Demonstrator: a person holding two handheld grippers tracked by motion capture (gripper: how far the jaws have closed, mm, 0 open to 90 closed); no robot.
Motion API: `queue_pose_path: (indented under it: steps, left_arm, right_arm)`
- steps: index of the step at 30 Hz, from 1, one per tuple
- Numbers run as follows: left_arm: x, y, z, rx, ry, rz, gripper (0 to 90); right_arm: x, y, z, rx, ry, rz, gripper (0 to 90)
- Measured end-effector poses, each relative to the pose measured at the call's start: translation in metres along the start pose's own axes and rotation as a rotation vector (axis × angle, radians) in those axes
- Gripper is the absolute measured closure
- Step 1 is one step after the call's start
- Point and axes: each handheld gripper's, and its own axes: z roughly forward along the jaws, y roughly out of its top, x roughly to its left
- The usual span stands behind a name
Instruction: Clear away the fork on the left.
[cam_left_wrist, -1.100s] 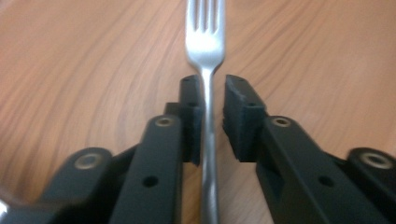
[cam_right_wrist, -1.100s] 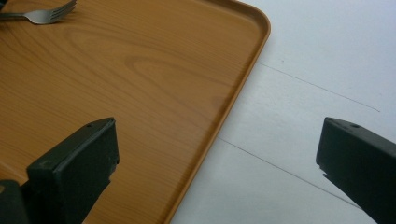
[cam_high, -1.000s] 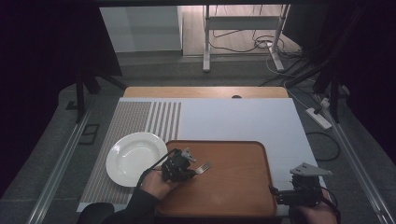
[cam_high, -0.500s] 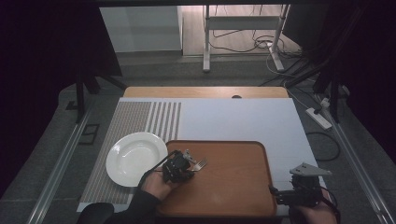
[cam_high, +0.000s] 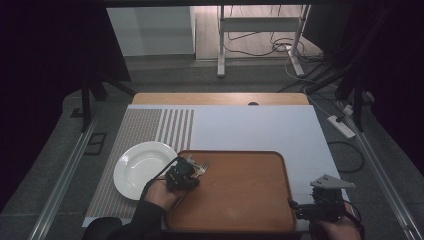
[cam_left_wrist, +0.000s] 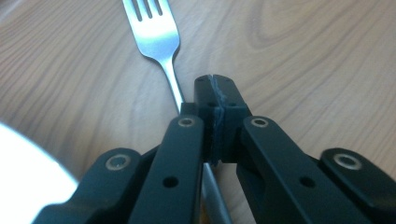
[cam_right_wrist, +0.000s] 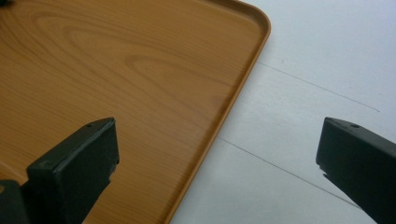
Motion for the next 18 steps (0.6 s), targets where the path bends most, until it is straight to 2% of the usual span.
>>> queue_pose_path:
  steps: [18]
  left_arm:
    - [0.020, -0.010, -0.007, 0.018, 0.021, -0.052, 89.2]
  right_arm:
    - [0.000, 0.000, 0.000, 0.001, 0.000, 0.000, 0.0]
